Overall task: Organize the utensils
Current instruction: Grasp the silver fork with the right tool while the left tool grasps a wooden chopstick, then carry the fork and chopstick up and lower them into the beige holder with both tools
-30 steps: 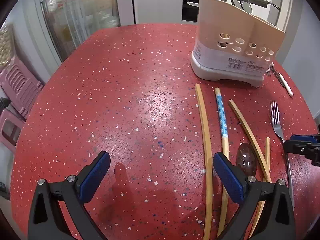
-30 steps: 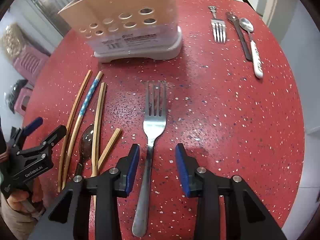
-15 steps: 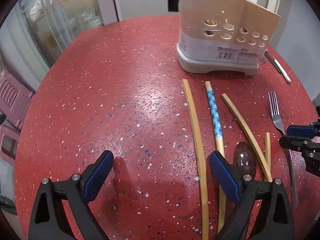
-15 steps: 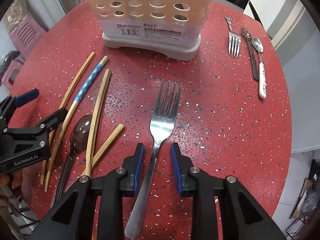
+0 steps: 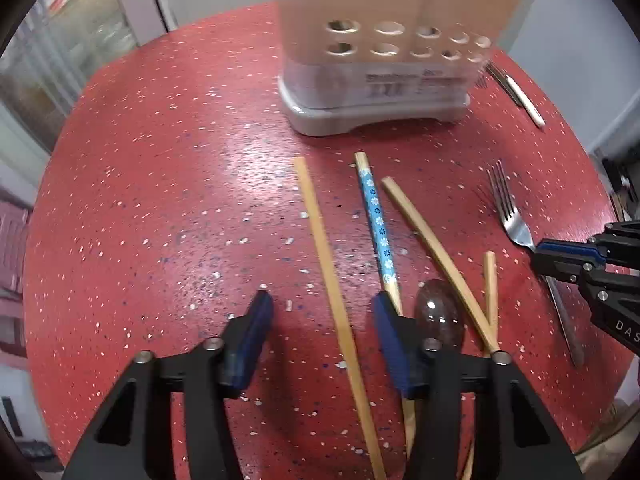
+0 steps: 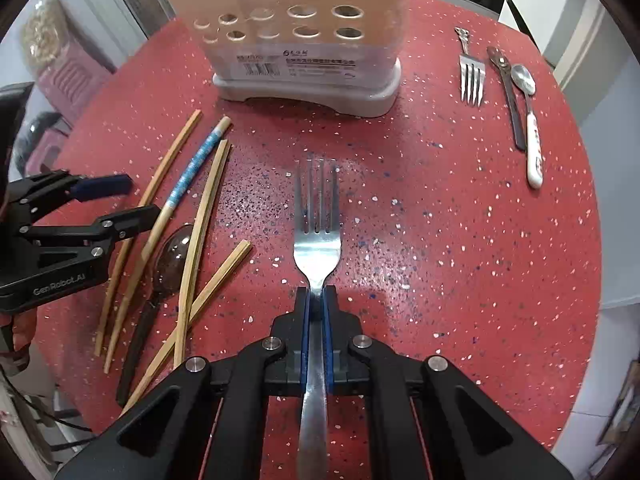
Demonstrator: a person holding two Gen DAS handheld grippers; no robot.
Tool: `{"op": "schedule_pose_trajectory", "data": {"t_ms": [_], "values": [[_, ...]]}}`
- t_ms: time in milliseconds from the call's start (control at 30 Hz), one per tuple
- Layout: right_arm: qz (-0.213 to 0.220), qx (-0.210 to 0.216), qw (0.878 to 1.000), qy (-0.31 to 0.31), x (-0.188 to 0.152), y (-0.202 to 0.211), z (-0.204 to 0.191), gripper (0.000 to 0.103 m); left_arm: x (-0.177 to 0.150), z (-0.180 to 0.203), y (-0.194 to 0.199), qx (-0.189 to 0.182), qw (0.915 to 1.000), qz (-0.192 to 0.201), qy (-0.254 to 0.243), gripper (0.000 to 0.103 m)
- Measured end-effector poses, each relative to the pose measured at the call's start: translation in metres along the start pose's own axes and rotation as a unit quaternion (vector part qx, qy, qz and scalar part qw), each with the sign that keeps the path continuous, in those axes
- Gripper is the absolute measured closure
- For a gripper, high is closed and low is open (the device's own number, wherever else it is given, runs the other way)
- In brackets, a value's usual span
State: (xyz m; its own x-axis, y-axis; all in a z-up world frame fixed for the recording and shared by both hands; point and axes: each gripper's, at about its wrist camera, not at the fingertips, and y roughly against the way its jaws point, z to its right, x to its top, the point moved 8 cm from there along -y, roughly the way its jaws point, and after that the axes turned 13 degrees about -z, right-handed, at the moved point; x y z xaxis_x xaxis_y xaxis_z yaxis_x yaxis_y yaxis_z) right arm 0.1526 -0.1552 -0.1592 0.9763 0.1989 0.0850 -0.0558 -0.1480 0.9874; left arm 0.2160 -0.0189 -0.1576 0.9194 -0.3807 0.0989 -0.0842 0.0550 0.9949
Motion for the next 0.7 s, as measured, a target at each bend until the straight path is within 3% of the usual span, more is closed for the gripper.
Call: {"op": "schedule_pose_trajectory", "data": {"t_ms": [100,133,367,700], "values": [[0.009,0.023,1.0,-0.006,-0.005,0.0,0.006,0.097,0.001,0.012,0.002,-0.005,0.9999,0.001,-0.014,0.069],[0.011,0.03,0.999,-0.008,-0.007,0.001,0.008,0.097,-0.001,0.016,0.003,-0.002,0.9999,0.004,-0.014,0.071],[0.051,0.08,0.995,-0.021,-0.024,0.013,0.034,0.097,-0.024,0.02,0.014,-0.007,0.9975,0.067,0.024,0.072],[0.148,0.141,0.979,-0.002,-0.042,0.067,0.039,0.097,-0.034,0.009,0.069,-0.027,0.9775,0.189,0.09,0.072]]}}
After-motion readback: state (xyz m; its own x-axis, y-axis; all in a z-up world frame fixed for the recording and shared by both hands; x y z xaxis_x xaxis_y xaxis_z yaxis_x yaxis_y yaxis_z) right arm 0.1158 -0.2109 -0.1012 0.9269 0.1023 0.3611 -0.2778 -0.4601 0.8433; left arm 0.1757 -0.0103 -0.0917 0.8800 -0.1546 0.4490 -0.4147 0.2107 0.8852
